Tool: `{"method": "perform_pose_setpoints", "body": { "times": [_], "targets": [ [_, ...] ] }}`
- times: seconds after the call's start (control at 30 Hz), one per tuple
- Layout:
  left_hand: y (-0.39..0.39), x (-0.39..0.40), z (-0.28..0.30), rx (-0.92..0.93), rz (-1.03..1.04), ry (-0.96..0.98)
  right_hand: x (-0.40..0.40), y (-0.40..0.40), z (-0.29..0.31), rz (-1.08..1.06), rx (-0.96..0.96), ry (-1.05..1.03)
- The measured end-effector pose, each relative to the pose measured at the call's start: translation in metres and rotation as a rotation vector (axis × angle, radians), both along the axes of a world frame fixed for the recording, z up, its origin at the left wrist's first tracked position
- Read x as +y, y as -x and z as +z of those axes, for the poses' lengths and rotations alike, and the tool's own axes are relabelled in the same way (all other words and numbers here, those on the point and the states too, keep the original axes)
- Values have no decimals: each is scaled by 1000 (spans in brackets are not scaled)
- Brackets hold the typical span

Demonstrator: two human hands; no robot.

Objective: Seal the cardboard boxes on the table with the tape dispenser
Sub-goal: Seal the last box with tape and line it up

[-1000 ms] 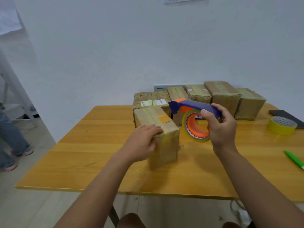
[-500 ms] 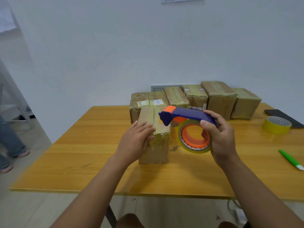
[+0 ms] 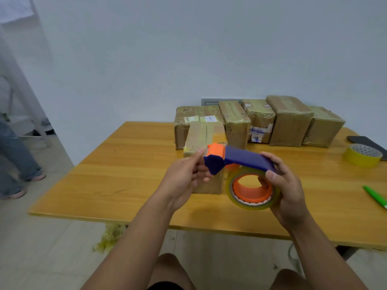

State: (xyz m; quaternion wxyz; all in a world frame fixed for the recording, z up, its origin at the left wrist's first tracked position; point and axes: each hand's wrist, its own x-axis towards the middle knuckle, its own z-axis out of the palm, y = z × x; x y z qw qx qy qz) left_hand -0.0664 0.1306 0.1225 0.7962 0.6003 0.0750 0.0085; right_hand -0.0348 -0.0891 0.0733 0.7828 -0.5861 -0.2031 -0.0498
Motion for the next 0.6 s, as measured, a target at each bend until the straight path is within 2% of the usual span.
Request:
{"method": "perform_pose_setpoints", "body": {
  "times": [0.27,0.6],
  "targets": [
    [0,14,-9,-9,-147,192,-4,-10,-2,49,13,120],
    [-3,5,-7,-53,-197,217,-8,-17,-1,130,45,110]
  ]
}}
